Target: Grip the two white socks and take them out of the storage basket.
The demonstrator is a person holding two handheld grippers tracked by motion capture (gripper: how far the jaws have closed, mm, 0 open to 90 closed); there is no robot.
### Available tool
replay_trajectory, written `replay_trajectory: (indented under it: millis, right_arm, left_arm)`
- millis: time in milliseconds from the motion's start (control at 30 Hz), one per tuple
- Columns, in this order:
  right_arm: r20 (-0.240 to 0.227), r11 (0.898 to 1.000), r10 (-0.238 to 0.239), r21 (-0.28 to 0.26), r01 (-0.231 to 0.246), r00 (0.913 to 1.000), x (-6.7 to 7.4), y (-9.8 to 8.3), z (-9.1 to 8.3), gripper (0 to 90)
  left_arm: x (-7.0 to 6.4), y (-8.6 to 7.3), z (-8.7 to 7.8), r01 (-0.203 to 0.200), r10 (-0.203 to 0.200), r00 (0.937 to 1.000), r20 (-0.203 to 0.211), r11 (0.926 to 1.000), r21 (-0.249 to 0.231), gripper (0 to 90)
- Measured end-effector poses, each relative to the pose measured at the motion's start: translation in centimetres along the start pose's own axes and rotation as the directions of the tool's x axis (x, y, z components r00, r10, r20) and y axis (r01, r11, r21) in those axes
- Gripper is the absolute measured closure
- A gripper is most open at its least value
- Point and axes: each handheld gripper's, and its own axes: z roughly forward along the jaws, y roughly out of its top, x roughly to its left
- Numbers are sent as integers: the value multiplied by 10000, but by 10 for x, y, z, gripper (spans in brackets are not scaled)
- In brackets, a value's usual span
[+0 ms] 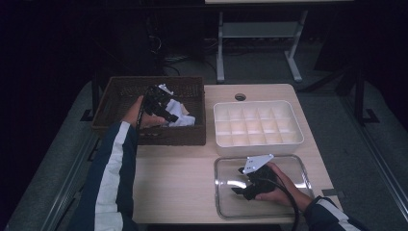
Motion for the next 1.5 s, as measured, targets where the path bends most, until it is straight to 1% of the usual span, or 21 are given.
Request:
replay_trajectory:
  millis: [67, 133, 167, 200, 233, 333, 433, 500, 567, 633, 667, 700, 767, 833, 933, 1033, 1167, 1267, 1333, 1400, 1500]
  right_arm:
    - [-33, 10000, 64, 23, -64, 10000, 0, 0, 0, 256]
    - [-40, 10000, 23, 30, -22, 10000, -1, 0, 0, 251]
    - [-54, 10000, 41, 35, -41, 10000, -1, 0, 0, 250]
    - [-63, 10000, 31, 36, -31, 10000, -1, 0, 0, 249]
    - [-68, 10000, 57, 36, -57, 10000, 0, 0, 0, 248]
    - [-64, 10000, 21, 5, -21, 10000, -1, -1, 0, 247]
    - [-98, 10000, 35, -15, -35, 9999, -1, -1, 0, 246]
    - [-111, 10000, 39, -29, -39, 9999, -1, -1, 0, 246]
    - [-106, 10000, 33, -32, -34, 9999, -1, -1, 0, 247]
    - [-87, 10000, 49, -32, -49, 10000, -1, -1, 0, 247]
    - [-87, 10000, 49, -32, -49, 10000, -1, -1, 0, 247]
    - [-91, 10000, 47, -6, -47, 9999, 0, -1, 0, 245]
    - [-89, 10000, 45, -6, -45, 10000, 0, -1, 0, 245]
    - [-71, 10000, 27, 9, -27, 10000, 0, 0, 0, 241]
    - [-111, 10000, 96, 24, -96, 9999, 1, 0, 0, 241]
    - [-94, 10000, 83, 11, -83, 9999, 1, 0, 0, 241]
    - [-96, 10000, 81, 23, -81, 9999, 1, 1, 1, 241]
    - [-100, 9999, 103, 25, -103, 9999, 2, 1, 1, 240]
    - [-58, 10000, 78, 24, -78, 10000, 1, 1, 1, 240]
    - [-14, 10000, -12, 29, 12, 10000, 1, 1, 1, 239]
    - [-5, 10000, 2, 30, -2, 10000, 1, 1, 1, 238]
  left_arm:
    - [-1, 5, 3, -129, 129, 9999, 14, 9994, 316, 222]
    - [-2, 9, 13, -331, 357, 9991, -219, 9931, 1122, 222]
    - [-2, 10, 18, -550, 616, 9972, -423, 9883, 1424, 224]
    - [-2, 10, 23, -514, 614, 9967, -531, 9836, 1728, 231]
    - [-1, 11, 29, -506, 672, 9954, -687, 9743, 2196, 239]
    - [1, 11, 37, -540, 771, 9940, -780, 9630, 2639, 244]
    - [4, 10, 39, -529, 727, 9955, -605, 9582, 2811, 384]
    - [3, 10, 39, -754, 904, 9950, -421, 9584, 2752, 537]
    - [1, 11, 36, -1086, 1288, 9900, -570, 9558, 2734, 761]
    - [1, 11, 32, -1172, 1374, 9883, -667, 9621, 2464, 789]
    - [1, 11, 32, -1172, 1374, 9883, -667, 9621, 2464, 794]
    - [1, 12, 24, -1074, 1286, 9867, -996, 9749, 1949, 796]
    - [2, 13, 14, -979, 1151, 9850, -1282, 9862, 1332, 798]
    - [1, 13, 6, -973, 1093, 9825, -1508, 9916, 849, 801]
    - [2, 13, -9, -657, 636, 9850, -1605, 9978, -80, 803]
    - [0, 12, -20, -538, 392, 9847, -1696, 9951, -825, 803]
    - [-5, 14, -29, -664, 433, 9833, -1768, 9896, -1275, 805]
    - [-9, 15, -38, -817, 506, 9790, -1973, 9848, -1531, 807]
    - [-10, 14, -43, -816, 480, 9805, -1905, 9816, -1726, 809]
    - [-12, 12, -48, -747, 357, 9826, -1823, 9745, -2118, 809]
    - [-16, 7, -56, -770, 260, 9806, -1945, 9627, -2592, 809]
